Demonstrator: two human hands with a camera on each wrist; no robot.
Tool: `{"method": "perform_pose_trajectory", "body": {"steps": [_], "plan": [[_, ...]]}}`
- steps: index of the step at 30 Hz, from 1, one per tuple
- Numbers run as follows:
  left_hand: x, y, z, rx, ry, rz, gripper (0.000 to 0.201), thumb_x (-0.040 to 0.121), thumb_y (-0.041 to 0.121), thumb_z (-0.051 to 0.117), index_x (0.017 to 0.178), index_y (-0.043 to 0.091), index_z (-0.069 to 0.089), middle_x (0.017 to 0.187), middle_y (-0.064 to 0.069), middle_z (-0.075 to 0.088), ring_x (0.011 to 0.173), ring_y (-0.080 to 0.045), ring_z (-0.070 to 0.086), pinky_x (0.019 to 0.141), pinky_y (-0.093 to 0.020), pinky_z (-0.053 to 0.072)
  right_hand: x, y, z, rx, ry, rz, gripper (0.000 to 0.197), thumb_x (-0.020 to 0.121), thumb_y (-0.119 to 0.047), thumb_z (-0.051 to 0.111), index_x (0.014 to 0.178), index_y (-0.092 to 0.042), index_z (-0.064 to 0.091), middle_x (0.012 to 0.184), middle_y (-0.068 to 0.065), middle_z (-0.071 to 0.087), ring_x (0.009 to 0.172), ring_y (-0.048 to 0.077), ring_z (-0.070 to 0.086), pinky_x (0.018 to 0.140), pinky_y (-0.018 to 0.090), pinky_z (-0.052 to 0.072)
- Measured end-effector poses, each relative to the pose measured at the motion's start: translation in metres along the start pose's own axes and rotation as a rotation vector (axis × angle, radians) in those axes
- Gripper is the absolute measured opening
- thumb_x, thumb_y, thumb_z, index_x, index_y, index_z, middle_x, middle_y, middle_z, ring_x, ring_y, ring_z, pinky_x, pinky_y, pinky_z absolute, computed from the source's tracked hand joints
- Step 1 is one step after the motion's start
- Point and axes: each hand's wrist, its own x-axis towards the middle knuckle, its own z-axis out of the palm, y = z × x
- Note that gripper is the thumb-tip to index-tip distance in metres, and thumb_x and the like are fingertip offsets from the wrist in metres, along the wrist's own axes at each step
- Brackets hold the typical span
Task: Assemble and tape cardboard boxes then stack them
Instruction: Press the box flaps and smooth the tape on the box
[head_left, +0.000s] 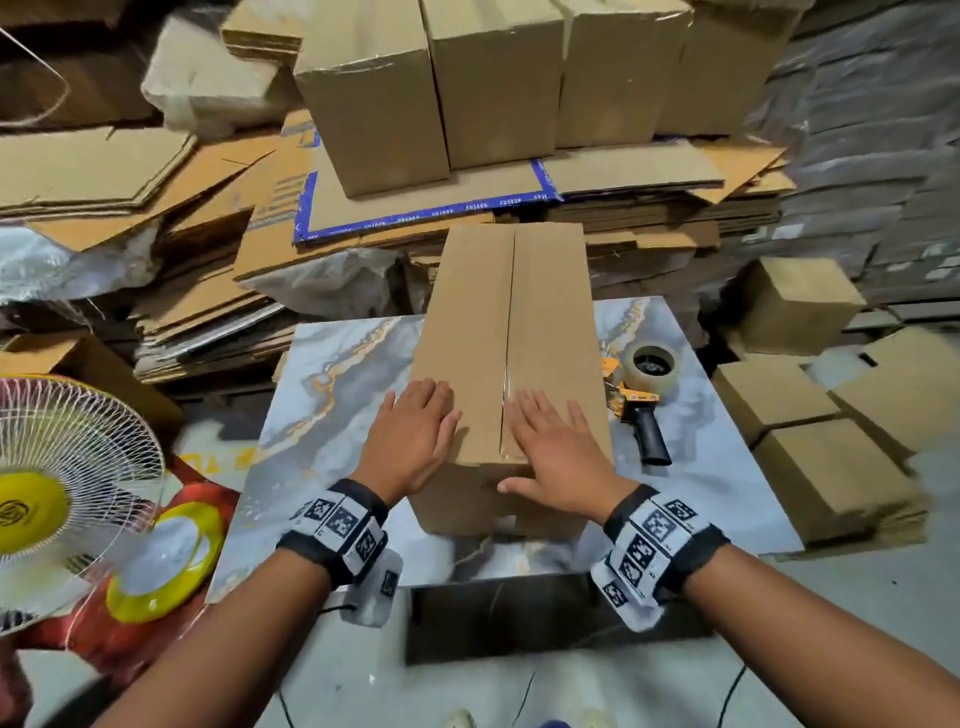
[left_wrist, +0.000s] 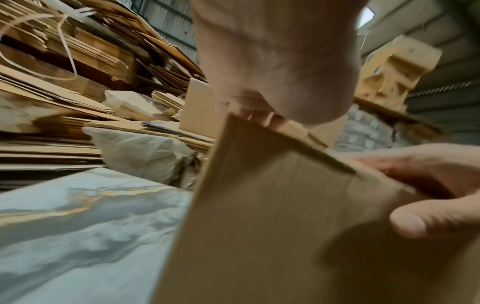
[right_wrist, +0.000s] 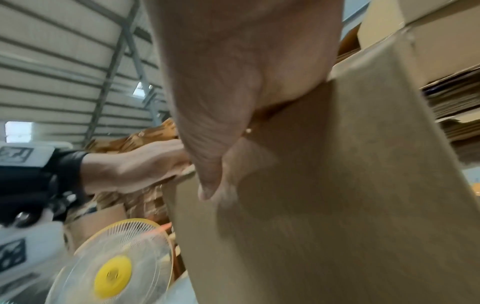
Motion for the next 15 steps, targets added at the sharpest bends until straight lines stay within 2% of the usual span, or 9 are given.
{"method": "perform_pose_trajectory", "body": {"steps": [2,4,6,7,9,10,12,15], "plan": [[0.01,0.01,-0.005,-0.047,0.031,0.016,0.072,0.1,0.05,0.012,0.145,0.005,0.046,0.146,-0.016,0.05,0.134,-0.034,0.046,0.11,-0.052,0.038,-0.008,0.012,-0.007,0.132,0.039,0.065,0.107,0.087,-0.071,0.057,0.162,-0.019,0.001,0.17,0.005,-0.003,0.156,0.023,-0.005,0.124,0.056,0.004],[0.021,0.026,-0.008,-0.095,0.069,0.049,0.069,0.102,0.047,0.016,0.147,0.003,0.045,0.148,-0.019,0.049,0.137,-0.035,0.044,0.113,-0.051,0.037,-0.021,0.026,-0.012,0.307,0.115,0.129,0.109,0.083,-0.071,0.062,0.162,-0.02,0.007,0.17,0.002,0.002,0.156,0.019,-0.001,0.126,0.051,0.009],[0.033,0.051,-0.009,-0.134,0.108,0.111,0.064,0.102,0.044,0.024,0.146,0.003,0.045,0.145,-0.018,0.051,0.134,-0.034,0.047,0.113,-0.048,0.039,-0.033,0.048,-0.008,0.563,0.238,0.228,0.097,0.087,-0.065,0.063,0.161,-0.019,0.021,0.167,-0.001,0.019,0.155,0.016,0.012,0.125,0.045,0.018],[0.04,0.065,-0.009,-0.147,0.127,0.15,0.061,0.102,0.042,0.029,0.145,0.002,0.046,0.142,-0.018,0.052,0.13,-0.034,0.049,0.111,-0.046,0.041,-0.037,0.06,-0.003,0.679,0.325,0.299,0.088,0.089,-0.062,0.062,0.159,-0.02,0.029,0.162,-0.002,0.032,0.152,0.016,0.025,0.122,0.043,0.027],[0.052,0.093,-0.006,-0.169,0.149,0.205,0.056,0.103,0.035,0.038,0.145,0.0,0.046,0.141,-0.02,0.052,0.13,-0.035,0.048,0.111,-0.043,0.038,-0.043,0.085,0.007,0.8,0.505,0.462,0.067,0.095,-0.055,0.06,0.151,-0.021,0.046,0.143,0.002,0.058,0.132,0.02,0.053,0.105,0.037,0.044],[0.059,0.106,-0.003,-0.181,0.142,0.214,0.056,0.103,0.035,0.039,0.147,0.0,0.044,0.145,-0.021,0.05,0.134,-0.035,0.045,0.113,-0.043,0.035,-0.044,0.097,0.013,0.833,0.574,0.542,0.056,0.097,-0.048,0.061,0.145,-0.02,0.052,0.134,0.003,0.065,0.122,0.02,0.059,0.096,0.033,0.047],[0.069,0.13,0.006,-0.189,0.064,0.182,0.06,0.105,0.041,0.038,0.153,0.005,0.037,0.156,-0.021,0.038,0.145,-0.035,0.033,0.12,-0.045,0.027,-0.042,0.121,0.025,0.906,0.62,0.696,0.041,0.1,-0.033,0.061,0.136,-0.013,0.059,0.127,0.008,0.067,0.116,0.02,0.061,0.089,0.028,0.044],[0.076,0.15,0.03,-0.091,-0.159,0.093,0.085,0.098,0.071,0.028,0.161,0.016,0.014,0.168,-0.017,0.008,0.155,-0.033,0.006,0.124,-0.055,0.008,-0.029,0.155,0.053,0.974,0.525,0.872,0.045,0.1,-0.03,0.061,0.138,-0.007,0.054,0.132,0.018,0.064,0.123,0.031,0.059,0.094,0.033,0.044]]}}
